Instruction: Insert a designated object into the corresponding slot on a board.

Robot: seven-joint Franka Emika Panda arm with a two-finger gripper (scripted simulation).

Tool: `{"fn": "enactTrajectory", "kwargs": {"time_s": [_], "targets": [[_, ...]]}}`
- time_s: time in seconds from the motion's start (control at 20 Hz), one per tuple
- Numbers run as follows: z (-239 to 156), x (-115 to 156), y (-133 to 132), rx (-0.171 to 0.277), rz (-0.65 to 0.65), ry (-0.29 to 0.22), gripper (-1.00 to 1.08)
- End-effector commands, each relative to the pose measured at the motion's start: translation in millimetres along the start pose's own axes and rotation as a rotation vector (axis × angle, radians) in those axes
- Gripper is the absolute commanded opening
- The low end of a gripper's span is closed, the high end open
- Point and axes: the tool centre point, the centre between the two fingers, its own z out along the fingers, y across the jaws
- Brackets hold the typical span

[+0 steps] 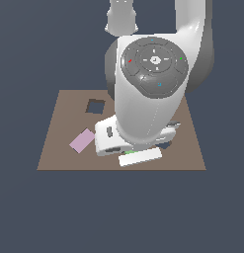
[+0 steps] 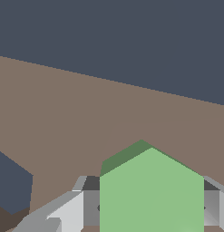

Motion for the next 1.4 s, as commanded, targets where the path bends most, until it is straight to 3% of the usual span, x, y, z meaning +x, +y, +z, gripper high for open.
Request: {"fn": "enactTrajectory", "kwargs": {"time_s": [0.0, 0.65, 1.35], "targets": [[0, -1, -1, 0.0, 0.011, 0.0, -1.0], [-2, -11, -16, 0.0, 0.213, 0.0, -1.0], [-6, -20, -57, 0.0, 0.661, 0.0, -1.0]]}}
